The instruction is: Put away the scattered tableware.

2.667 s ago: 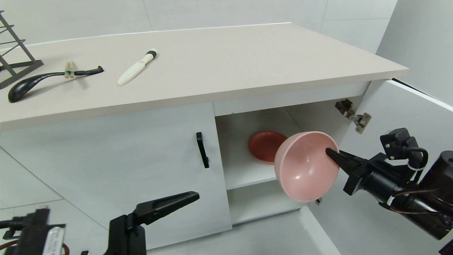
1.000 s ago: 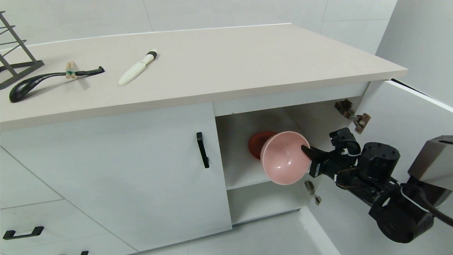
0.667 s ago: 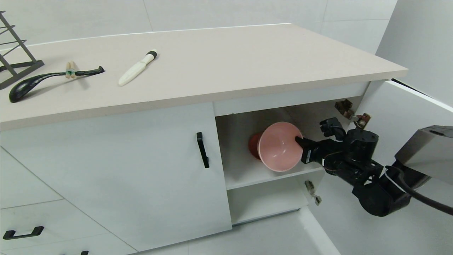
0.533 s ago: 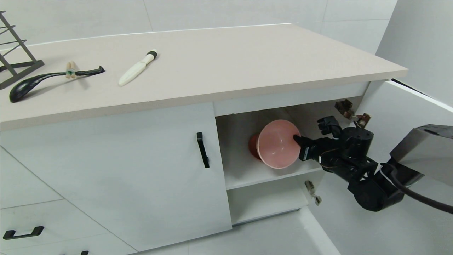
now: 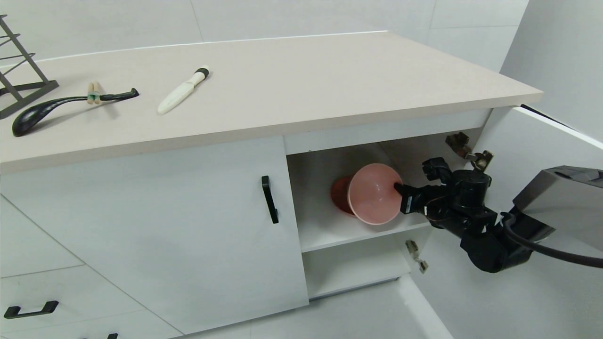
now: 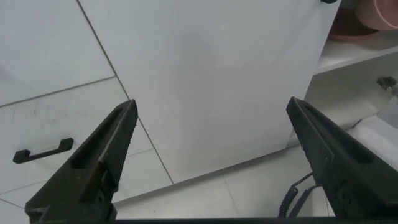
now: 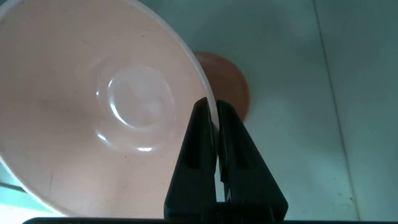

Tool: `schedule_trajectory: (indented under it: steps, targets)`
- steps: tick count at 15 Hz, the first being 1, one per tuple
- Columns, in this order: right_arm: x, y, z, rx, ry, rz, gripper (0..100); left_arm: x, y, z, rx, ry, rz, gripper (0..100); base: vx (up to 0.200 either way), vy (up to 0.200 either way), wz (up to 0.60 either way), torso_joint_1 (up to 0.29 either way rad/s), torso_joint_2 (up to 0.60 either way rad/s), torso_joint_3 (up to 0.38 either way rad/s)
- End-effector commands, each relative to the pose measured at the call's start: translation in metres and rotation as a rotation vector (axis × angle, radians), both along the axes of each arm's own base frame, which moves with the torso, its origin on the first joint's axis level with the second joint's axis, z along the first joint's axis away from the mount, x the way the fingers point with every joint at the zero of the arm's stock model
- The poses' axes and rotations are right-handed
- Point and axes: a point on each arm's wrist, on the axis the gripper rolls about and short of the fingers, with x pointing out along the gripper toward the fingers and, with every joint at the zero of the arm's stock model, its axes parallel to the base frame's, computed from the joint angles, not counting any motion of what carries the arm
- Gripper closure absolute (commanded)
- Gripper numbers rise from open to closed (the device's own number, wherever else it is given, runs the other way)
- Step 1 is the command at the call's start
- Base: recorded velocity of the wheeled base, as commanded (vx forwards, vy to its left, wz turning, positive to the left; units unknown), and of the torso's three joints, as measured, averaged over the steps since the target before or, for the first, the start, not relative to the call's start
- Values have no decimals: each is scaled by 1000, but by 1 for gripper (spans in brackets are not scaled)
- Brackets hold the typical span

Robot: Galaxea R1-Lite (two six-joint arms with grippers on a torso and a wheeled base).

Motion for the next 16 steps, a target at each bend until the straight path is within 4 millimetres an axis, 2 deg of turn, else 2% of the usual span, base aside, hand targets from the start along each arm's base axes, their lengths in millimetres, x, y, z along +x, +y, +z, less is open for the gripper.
schedule_trajectory:
  steps: [1, 6, 16]
  targets:
    - [14, -2, 0, -1, 1, -15, 100, 0, 0, -2, 11, 19, 5, 0, 0, 0, 0, 0, 0, 0]
    - [34, 4, 3, -16, 27, -11, 100, 0, 0, -4, -38, 40, 2, 0, 0, 0, 0, 0, 0, 0]
    - [49, 10, -12, -17, 30, -11, 100, 0, 0, -4, -35, 40, 4, 0, 0, 0, 0, 0, 0, 0]
